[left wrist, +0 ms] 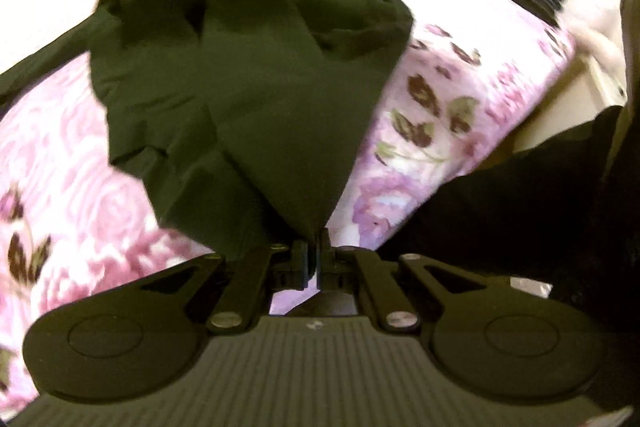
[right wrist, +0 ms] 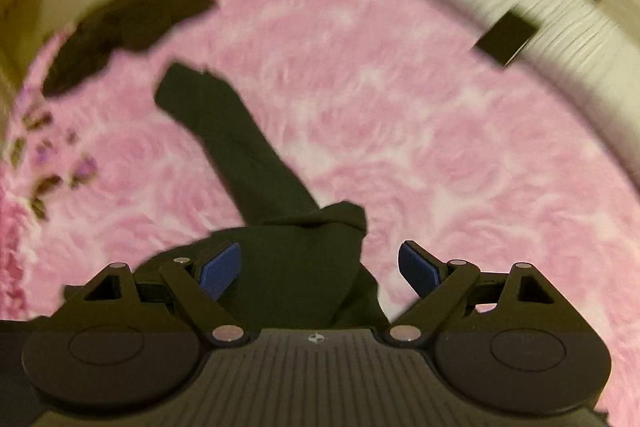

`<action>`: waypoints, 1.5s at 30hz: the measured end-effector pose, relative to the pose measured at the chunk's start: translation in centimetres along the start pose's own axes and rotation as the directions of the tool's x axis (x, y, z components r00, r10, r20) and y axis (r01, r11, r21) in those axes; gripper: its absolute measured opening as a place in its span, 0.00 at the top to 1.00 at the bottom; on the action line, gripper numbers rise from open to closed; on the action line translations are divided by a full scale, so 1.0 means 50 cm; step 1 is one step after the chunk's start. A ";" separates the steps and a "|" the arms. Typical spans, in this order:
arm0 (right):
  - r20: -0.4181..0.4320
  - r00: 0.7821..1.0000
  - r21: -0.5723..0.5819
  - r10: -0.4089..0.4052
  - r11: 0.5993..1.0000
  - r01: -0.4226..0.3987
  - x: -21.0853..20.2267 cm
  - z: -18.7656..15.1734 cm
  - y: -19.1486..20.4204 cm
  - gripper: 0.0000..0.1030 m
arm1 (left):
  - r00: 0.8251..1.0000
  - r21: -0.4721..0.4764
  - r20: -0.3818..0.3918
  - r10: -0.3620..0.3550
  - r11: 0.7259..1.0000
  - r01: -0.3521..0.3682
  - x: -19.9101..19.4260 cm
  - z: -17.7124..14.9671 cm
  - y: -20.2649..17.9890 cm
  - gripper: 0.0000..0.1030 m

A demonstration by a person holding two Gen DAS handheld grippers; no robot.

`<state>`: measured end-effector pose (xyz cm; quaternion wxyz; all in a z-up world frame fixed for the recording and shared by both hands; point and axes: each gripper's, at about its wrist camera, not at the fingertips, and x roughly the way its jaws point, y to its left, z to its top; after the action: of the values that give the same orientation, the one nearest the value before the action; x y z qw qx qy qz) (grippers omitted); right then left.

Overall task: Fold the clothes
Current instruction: 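Lift the black shirt off the bed with both grippers and shake it out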

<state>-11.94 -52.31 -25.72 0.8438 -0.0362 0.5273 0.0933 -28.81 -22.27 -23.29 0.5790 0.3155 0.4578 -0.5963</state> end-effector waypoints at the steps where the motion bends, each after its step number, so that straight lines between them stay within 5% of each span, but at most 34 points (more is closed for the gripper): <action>1: -0.064 0.998 0.009 0.017 1.000 -0.016 0.036 0.010 -0.005 0.15 | 1.000 -0.011 0.005 0.020 1.000 -0.020 -0.003 -0.002 0.002 0.99; 3: -0.156 0.986 0.050 0.051 0.998 -0.044 0.088 0.020 -0.017 0.60 | 0.998 -0.026 0.017 0.064 0.998 -0.064 -0.014 -0.006 0.013 0.99; 4: -0.166 0.984 0.091 0.068 0.994 -0.054 0.093 0.014 -0.023 0.95 | 0.996 -0.032 0.023 0.088 0.996 -0.087 -0.024 -0.006 0.022 0.99; 7: -0.070 0.995 0.158 0.070 0.986 -0.058 0.025 -0.002 -0.043 0.97 | 0.983 0.016 0.046 0.175 0.984 -0.176 -0.062 0.018 0.068 0.99; 10: 0.050 0.996 0.223 -0.072 0.973 0.059 -0.104 -0.013 -0.090 0.98 | 0.959 0.092 0.104 0.263 0.958 -0.273 -0.108 0.070 0.133 0.99; 13: 0.121 0.947 0.356 -0.297 0.904 0.238 -0.278 -0.069 -0.161 0.98 | 0.931 0.193 0.209 0.301 0.920 -0.341 -0.156 0.143 0.179 0.99; 16: 0.131 0.859 0.505 -0.495 0.779 0.372 -0.470 -0.165 -0.200 0.99 | 0.895 0.314 0.336 0.293 0.861 -0.400 -0.208 0.230 0.194 0.99; 20: 0.088 0.727 0.635 -0.681 0.601 0.486 -0.685 -0.301 -0.129 0.99 | 0.843 0.471 0.481 0.241 0.740 -0.480 -0.294 0.311 0.162 0.99; 23: 0.048 0.640 0.747 -0.767 0.453 0.487 -0.807 -0.377 -0.019 0.99 | 0.798 0.529 0.574 0.186 0.660 -0.534 -0.379 0.353 0.145 0.98; 26: 0.046 0.536 0.821 -0.843 0.337 0.460 -0.931 -0.417 0.088 0.99 | 0.732 0.554 0.672 0.111 0.581 -0.597 -0.484 0.394 0.123 0.98; 29: 0.075 0.401 0.864 -0.913 0.260 0.431 -1.057 -0.421 0.181 0.99 | 0.658 0.549 0.753 0.031 0.521 -0.654 -0.592 0.425 0.100 0.98; 34: 0.144 0.136 0.908 -0.980 0.185 0.375 -1.240 -0.413 0.323 0.99 | 0.528 0.498 0.846 -0.072 0.459 -0.735 -0.771 0.444 0.065 0.98; 37: 0.177 0.016 0.925 -0.984 0.172 0.337 -1.307 -0.407 0.380 0.99 | 0.468 0.465 0.877 -0.110 0.436 -0.770 -0.860 0.441 0.051 0.98; 39: 0.192 -0.052 0.933 -0.980 0.165 0.321 -1.342 -0.404 0.406 0.99 | 0.451 0.458 0.884 -0.125 0.429 -0.778 -0.896 0.447 0.046 0.98; 41: 0.201 -0.094 0.935 -0.975 0.162 0.314 -1.369 -0.406 0.414 0.99 | 0.452 0.462 0.882 -0.131 0.430 -0.776 -0.913 0.461 0.048 0.98; 43: 0.207 -0.109 0.936 -0.972 0.164 0.313 -1.388 -0.409 0.410 0.99 | 0.469 0.474 0.874 -0.128 0.435 -0.765 -0.906 0.487 0.061 0.98; 45: 0.202 -0.111 0.928 -0.973 0.154 0.338 -1.384 -0.409 0.389 0.99 | 0.514 0.504 0.850 -0.111 0.455 -0.734 -0.863 0.536 0.082 0.97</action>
<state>-63.33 -44.78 28.01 0.8128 0.0019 -0.0952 -0.5747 -15.06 -29.01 25.31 0.6022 0.3388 -0.2751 -0.6685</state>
